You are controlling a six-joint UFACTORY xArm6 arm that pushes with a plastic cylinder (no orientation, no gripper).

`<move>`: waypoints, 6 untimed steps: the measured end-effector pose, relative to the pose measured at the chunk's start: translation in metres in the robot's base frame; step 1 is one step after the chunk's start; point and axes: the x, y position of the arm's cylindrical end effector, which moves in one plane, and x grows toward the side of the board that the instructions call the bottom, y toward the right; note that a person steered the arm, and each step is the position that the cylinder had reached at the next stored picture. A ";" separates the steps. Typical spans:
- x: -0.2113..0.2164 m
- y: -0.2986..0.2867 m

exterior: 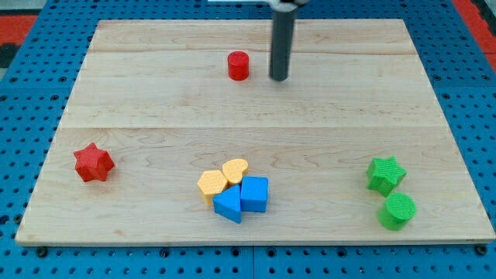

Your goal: Move the red circle towards the top right corner

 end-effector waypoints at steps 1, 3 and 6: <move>-0.011 -0.073; -0.092 0.033; -0.120 0.090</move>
